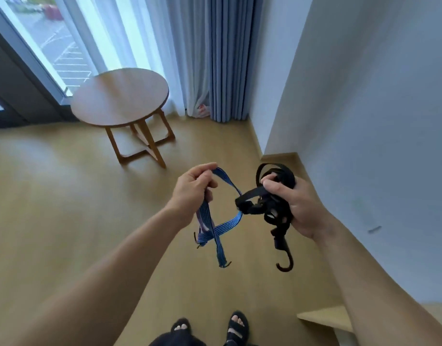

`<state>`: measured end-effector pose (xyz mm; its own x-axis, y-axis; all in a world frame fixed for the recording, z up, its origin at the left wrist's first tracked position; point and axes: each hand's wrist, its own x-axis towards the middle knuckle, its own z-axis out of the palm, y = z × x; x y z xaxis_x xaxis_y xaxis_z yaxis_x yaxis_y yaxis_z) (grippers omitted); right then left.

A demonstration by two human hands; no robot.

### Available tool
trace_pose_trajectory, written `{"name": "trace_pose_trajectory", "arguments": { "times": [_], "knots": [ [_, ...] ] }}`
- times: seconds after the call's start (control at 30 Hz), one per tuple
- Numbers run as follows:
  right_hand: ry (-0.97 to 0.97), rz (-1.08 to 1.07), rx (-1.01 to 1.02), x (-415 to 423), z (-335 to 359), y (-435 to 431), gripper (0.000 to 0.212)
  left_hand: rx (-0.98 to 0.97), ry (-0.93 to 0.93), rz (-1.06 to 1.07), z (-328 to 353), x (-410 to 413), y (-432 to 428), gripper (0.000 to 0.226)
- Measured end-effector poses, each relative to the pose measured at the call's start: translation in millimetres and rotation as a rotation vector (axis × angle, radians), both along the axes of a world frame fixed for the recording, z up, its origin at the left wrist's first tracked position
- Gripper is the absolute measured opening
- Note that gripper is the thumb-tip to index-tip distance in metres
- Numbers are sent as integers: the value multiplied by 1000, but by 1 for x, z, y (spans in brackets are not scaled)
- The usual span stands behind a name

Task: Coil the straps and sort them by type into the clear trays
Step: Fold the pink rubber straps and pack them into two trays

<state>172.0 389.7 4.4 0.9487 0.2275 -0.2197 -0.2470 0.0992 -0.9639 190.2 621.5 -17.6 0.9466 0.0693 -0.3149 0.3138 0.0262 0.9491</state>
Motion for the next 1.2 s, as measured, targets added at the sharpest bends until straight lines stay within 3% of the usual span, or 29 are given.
{"name": "trace_pose_trajectory", "arguments": {
  "times": [0.1, 0.17, 0.23, 0.3, 0.37, 0.47, 0.53, 0.73, 0.83, 0.9, 0.93, 1.1, 1.2],
  "knots": [
    [-42, -102, 120, -7, 25, -9, 16, 57, -15, -229, 12, 8, -16, 26],
    [-82, -182, 148, -12, 41, -14, 12, 106, -24, -269, 16, 14, -22, 26],
    [-102, -260, 198, -18, 56, -18, 11, 254, -64, -303, 18, 18, -21, 26],
    [-137, -315, 263, -22, 69, -16, 10, 369, -101, -479, 22, 18, -19, 27],
    [-156, -343, 205, -25, 76, -8, 12, 253, -86, -644, 29, 13, -25, 28],
    [-114, -352, 16, -33, 74, 12, 14, -7, -57, -688, 42, 10, -33, 28],
    [-97, -366, 66, -42, 72, 21, 11, -72, -43, -730, 48, 10, -36, 31],
    [-112, -488, 347, -73, 81, 29, 17, 7, -62, -1070, 42, -1, -29, 50],
    [-131, -559, 375, -93, 85, 26, 24, 197, -185, -1234, 34, -5, -31, 26],
    [-116, -687, 280, -107, 86, 23, 21, 252, -188, -1263, 33, -13, -38, 9],
    [-96, -770, 217, -114, 86, 21, 18, 229, -170, -1253, 34, -17, -43, 12],
    [-31, -1073, 128, -169, 79, -3, 18, -17, -101, -1251, 51, -37, -72, 11],
    [-30, -1136, 84, -209, 82, -17, 14, 157, -270, -1246, 64, -51, -102, 18]
  ]
}}
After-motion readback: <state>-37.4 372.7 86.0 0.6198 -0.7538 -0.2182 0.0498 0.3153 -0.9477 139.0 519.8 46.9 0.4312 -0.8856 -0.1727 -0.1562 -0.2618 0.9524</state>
